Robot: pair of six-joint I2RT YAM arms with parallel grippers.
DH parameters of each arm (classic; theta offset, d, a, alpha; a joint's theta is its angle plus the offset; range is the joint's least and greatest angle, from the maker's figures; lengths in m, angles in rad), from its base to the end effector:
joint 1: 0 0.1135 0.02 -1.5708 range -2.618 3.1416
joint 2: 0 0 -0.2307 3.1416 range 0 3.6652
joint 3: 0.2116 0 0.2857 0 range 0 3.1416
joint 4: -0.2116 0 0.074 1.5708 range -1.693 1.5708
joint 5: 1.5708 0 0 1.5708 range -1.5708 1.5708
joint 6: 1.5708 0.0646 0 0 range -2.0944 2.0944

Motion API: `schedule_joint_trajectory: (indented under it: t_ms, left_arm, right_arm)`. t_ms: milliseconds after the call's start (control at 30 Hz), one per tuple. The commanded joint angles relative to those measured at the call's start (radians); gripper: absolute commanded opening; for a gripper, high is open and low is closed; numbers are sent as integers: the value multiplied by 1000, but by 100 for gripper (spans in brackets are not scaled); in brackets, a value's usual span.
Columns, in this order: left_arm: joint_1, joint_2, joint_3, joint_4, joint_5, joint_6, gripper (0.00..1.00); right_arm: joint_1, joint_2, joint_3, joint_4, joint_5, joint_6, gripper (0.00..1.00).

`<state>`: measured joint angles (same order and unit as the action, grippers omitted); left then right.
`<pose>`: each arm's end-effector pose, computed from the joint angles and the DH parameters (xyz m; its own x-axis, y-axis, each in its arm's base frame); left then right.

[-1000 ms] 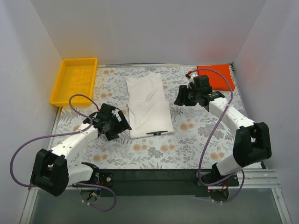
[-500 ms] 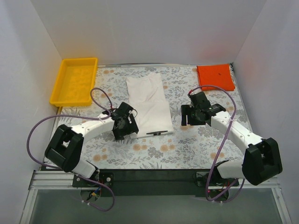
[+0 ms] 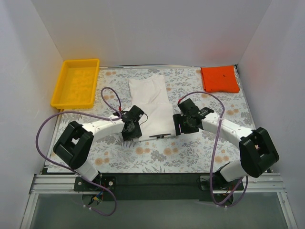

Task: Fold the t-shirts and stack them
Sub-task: Fold the tshirt

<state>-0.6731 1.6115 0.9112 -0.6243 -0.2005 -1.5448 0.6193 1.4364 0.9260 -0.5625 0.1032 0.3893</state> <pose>0.2544 -0.1864 0.0767 -0.5925 -0.7805 -0.1994 -0.7432 0.6251 -0.2386 0.2711 0.1851 0.1365 -0.8658 -0.1536 -0.4762 -0.2256 0.9693 0.0975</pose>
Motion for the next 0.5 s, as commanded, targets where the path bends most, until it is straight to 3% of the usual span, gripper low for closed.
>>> schedule_joint_trajectory:
  t_ms: [0, 67, 267, 467]
  left_arm:
    - [-10, 53, -92, 21, 10, -23, 43]
    - [-10, 60, -115, 34, 24, -23, 42]
    - [-11, 60, -155, 60, 58, -14, 21]
    - [-11, 56, -166, 71, 69, 0, 12]
  right_arm:
    - [36, 41, 51, 58, -7, 45, 62]
    - [56, 77, 62, 73, -10, 54, 61]
    - [72, 170, 89, 96, -17, 85, 57]
    - [72, 190, 120, 96, -7, 103, 55]
